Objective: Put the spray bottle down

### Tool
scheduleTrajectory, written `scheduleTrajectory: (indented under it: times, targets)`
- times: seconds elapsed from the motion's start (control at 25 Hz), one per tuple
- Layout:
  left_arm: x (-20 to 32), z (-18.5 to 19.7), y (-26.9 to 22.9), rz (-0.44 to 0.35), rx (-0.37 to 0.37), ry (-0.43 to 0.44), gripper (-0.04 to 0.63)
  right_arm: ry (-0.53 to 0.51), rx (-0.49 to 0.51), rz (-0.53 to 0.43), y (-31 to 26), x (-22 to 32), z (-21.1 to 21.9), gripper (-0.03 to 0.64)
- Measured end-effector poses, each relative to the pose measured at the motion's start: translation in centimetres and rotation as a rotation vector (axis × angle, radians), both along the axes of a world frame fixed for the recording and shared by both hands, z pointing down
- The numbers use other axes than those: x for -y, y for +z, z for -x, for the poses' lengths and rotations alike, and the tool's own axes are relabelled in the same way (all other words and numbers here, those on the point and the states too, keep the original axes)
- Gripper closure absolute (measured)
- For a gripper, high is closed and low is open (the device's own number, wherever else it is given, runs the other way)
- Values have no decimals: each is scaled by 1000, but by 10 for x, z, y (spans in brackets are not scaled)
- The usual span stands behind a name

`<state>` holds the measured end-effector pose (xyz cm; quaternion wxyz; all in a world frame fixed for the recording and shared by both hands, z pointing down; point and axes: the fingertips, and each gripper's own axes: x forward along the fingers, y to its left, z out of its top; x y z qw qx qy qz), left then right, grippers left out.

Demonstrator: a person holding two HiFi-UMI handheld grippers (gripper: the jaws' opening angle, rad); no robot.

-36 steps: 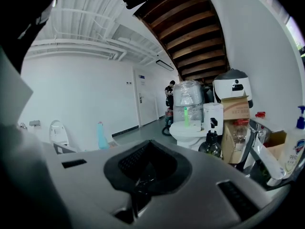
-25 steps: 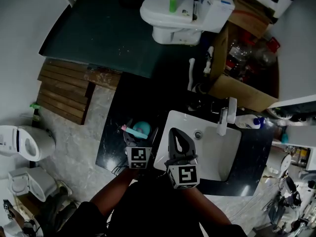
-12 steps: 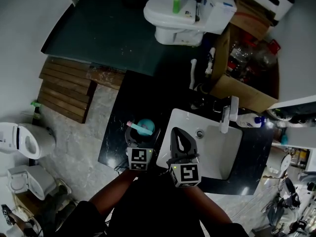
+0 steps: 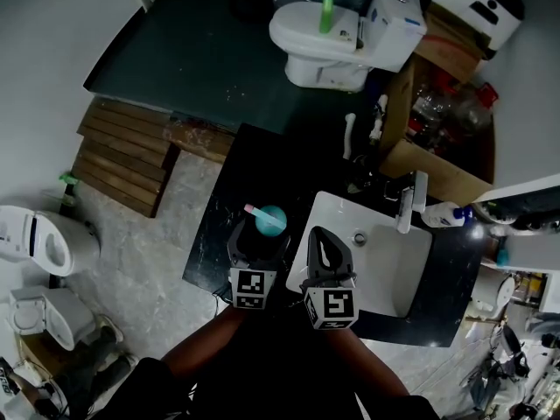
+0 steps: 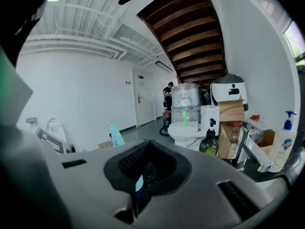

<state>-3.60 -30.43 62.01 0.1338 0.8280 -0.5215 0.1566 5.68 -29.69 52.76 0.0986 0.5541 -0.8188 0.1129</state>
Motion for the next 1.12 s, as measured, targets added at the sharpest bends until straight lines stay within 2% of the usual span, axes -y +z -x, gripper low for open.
scheduleTrajectory:
  times: [0.72,0.96,1.12]
  targets:
    - [-66,17,-63,-79,-66,24,167,42,-2,-67,-35,-71,21,601]
    - [-96,23,-103,-191,-49,70,167,74,8,-85,-50,-101,31,601]
    - [-117,30,-121,-205,-89,74,169,101,9,-102,-59,-120,31,601]
